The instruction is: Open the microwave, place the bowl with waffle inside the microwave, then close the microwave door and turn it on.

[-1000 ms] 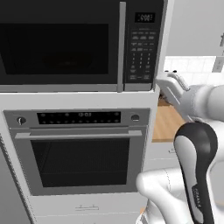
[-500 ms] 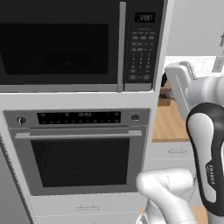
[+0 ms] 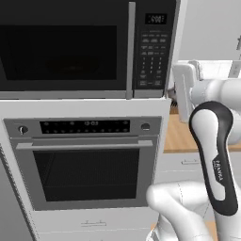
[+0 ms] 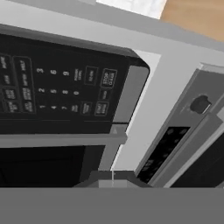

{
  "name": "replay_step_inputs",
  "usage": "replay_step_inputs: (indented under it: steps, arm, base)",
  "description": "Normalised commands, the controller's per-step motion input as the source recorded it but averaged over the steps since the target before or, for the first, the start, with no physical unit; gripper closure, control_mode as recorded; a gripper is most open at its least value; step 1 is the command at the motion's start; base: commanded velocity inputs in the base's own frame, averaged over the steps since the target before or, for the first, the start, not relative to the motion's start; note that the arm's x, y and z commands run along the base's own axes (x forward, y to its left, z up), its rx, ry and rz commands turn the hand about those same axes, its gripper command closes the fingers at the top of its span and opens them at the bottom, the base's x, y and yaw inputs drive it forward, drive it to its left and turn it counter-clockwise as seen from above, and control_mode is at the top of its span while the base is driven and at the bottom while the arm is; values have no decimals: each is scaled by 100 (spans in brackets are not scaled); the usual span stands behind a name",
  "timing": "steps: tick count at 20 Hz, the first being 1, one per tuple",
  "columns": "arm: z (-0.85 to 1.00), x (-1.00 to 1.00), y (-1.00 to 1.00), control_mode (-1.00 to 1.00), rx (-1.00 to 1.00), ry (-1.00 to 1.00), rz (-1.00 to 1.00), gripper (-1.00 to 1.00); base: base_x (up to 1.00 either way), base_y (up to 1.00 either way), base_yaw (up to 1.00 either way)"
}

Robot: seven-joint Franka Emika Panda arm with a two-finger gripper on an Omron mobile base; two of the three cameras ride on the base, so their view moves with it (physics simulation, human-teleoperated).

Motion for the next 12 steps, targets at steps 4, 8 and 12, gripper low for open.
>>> replay_step_inputs:
  steps: [4,8,12]
  arm:
    - [0,6,38,-100,6,0,0,100]
    - [0,24,11,-100,4,0,0,100]
    - [1,27,0,-100,9,-3,0,100]
  base:
    - [0,0,0]
    - [0,0,0]
    - [0,0,0]
